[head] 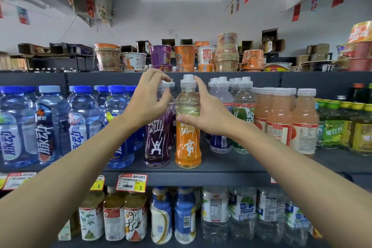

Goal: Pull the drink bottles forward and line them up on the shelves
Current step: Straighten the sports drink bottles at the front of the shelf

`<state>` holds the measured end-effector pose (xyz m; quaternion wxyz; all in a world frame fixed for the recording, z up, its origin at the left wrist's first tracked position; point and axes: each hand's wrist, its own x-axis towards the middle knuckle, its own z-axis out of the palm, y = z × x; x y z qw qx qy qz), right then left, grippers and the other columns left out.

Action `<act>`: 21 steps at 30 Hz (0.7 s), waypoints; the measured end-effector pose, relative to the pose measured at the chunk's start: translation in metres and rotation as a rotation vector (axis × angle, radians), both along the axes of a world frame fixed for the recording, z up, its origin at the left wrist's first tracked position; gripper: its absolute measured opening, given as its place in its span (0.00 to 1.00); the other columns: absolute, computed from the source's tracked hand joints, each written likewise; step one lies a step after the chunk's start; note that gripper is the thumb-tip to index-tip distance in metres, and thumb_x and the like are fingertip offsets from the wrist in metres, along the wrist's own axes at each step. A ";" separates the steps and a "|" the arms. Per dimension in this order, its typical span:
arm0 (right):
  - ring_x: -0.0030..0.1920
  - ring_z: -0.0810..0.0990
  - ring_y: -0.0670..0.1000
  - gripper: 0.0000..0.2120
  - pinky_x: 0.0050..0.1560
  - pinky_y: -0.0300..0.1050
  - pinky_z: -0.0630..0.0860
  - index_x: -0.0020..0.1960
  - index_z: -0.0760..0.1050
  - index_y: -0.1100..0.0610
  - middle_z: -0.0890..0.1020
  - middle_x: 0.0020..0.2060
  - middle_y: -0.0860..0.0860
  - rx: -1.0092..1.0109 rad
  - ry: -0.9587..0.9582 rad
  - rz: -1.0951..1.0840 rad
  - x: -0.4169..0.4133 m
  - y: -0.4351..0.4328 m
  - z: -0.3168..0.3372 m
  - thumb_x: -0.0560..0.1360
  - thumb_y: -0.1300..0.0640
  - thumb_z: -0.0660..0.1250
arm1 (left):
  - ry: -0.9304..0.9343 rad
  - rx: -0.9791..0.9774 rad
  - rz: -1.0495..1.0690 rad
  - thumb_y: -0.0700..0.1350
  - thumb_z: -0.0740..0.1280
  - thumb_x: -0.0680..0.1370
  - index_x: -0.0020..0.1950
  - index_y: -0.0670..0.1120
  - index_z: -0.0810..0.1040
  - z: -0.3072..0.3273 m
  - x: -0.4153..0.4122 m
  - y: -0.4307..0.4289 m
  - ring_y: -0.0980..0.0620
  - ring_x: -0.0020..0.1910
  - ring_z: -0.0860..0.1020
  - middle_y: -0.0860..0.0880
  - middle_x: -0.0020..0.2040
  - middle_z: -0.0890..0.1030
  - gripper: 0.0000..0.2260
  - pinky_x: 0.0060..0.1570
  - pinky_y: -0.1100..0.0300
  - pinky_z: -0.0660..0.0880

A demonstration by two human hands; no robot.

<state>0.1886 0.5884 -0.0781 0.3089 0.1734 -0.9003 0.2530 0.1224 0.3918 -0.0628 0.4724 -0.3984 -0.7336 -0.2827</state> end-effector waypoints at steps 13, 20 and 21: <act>0.67 0.71 0.56 0.30 0.68 0.54 0.68 0.75 0.64 0.56 0.73 0.67 0.55 0.436 0.394 -0.367 0.001 0.106 0.029 0.77 0.43 0.64 | 0.145 -0.153 0.181 0.55 0.65 0.79 0.73 0.45 0.69 0.015 0.029 0.062 0.51 0.69 0.68 0.48 0.70 0.71 0.25 0.69 0.53 0.65; 0.65 0.75 0.63 0.35 0.69 0.60 0.63 0.72 0.66 0.56 0.80 0.61 0.58 0.610 0.114 -0.526 -0.029 0.093 0.062 0.77 0.31 0.55 | 0.097 -0.163 0.185 0.58 0.62 0.77 0.69 0.46 0.71 0.005 0.022 0.062 0.53 0.65 0.71 0.50 0.66 0.73 0.24 0.64 0.56 0.69; 0.65 0.74 0.64 0.34 0.69 0.61 0.62 0.71 0.67 0.57 0.80 0.60 0.58 0.599 0.076 -0.518 -0.029 0.091 0.064 0.78 0.32 0.56 | 0.096 -0.165 0.184 0.58 0.62 0.77 0.68 0.47 0.71 0.005 0.022 0.062 0.53 0.65 0.71 0.50 0.65 0.73 0.24 0.64 0.56 0.69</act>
